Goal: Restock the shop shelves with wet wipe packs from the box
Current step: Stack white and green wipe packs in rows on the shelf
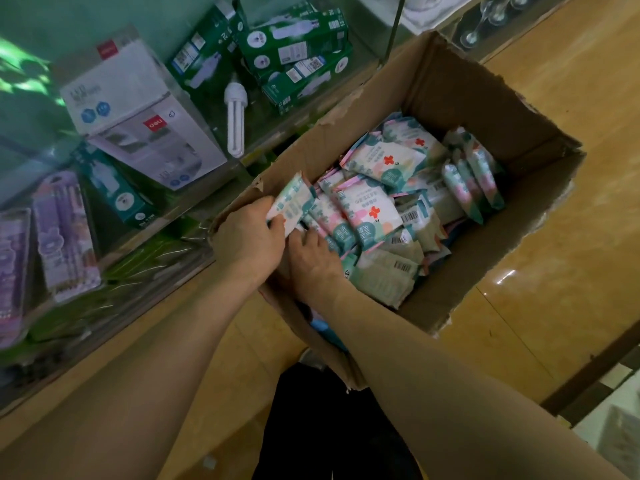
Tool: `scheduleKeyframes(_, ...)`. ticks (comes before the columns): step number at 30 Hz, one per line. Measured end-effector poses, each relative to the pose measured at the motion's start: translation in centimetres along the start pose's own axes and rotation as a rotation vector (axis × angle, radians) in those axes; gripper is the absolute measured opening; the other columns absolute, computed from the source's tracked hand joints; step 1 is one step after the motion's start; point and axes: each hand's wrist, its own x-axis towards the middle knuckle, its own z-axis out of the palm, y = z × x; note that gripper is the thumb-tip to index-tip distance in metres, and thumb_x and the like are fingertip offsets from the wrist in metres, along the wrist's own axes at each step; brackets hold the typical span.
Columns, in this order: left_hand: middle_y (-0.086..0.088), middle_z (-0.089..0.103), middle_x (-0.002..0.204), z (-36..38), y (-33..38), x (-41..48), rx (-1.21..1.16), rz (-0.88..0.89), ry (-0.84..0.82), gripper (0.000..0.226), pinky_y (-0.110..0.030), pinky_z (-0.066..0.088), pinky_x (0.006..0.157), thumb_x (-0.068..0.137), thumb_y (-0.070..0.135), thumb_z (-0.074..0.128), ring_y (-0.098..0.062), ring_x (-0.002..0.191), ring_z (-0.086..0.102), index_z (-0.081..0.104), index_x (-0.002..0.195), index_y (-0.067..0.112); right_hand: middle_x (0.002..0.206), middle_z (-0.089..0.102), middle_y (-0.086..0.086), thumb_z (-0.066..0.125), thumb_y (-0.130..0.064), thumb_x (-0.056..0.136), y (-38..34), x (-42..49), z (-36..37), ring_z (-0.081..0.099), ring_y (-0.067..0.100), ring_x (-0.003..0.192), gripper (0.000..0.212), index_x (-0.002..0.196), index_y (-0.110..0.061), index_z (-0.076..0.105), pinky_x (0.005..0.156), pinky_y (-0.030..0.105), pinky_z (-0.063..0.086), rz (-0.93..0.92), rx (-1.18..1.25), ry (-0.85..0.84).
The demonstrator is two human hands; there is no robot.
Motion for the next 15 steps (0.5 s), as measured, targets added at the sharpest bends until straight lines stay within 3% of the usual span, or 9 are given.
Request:
scheduleKeyframes(3, -0.004, 0.064, 0.122, -0.1, 0.0, -0.1, 0.002, 0.007, 0.006, 0.030, -0.029, 0.043, 0.074, 0.098, 0.030, 0.051, -0.024, 0.108, 0.061, 0.059, 0.124, 0.018, 0.140, 0.032, 0.023, 0.058, -0.020, 0.091, -0.4, 0.1, -0.4, 0.036, 0.037, 0.129, 0.062, 0.140, -0.007, 0.023, 0.098, 0.048, 0.040, -0.002, -0.069, -0.004)
scheduleKeyframes(7, -0.008, 0.061, 0.127, -0.5, 0.5, 0.2, -0.117, -0.065, 0.013, 0.033, -0.038, 0.052, 0.087, 0.098, 0.029, 0.051, -0.027, 0.112, 0.060, 0.057, 0.127, 0.014, 0.132, 0.046, 0.018, 0.056, -0.032, 0.092, 0.0, -0.4, -1.3, 0.047, 0.034, 0.120, 0.052, 0.133, -0.008, 0.035, 0.092, 0.046, 0.042, 0.028, -0.096, 0.025)
scheduleKeyframes(11, -0.008, 0.061, 0.129, -0.9, 1.3, 0.3, -0.232, -0.107, 0.030, 0.035, -0.030, 0.045, 0.080, 0.098, 0.027, 0.050, -0.025, 0.112, 0.060, 0.057, 0.130, 0.013, 0.128, 0.053, 0.015, 0.053, -0.024, 0.093, 1.0, -1.2, -2.6, 0.053, 0.031, 0.116, 0.042, 0.129, -0.007, 0.040, 0.084, 0.039, 0.044, 0.035, -0.088, 0.080)
scheduleKeyframes(15, -0.010, 0.063, 0.124, -1.8, 2.3, 0.2, -0.348, -0.090, 0.088, 0.030, -0.027, 0.044, 0.071, 0.098, 0.025, 0.050, -0.024, 0.108, 0.061, 0.060, 0.122, 0.009, 0.119, 0.058, 0.010, 0.051, -0.028, 0.094, 2.6, -2.1, -4.0, 0.057, 0.031, 0.109, 0.040, 0.129, -0.011, 0.041, 0.084, 0.039, 0.046, 0.230, 0.223, 0.024)
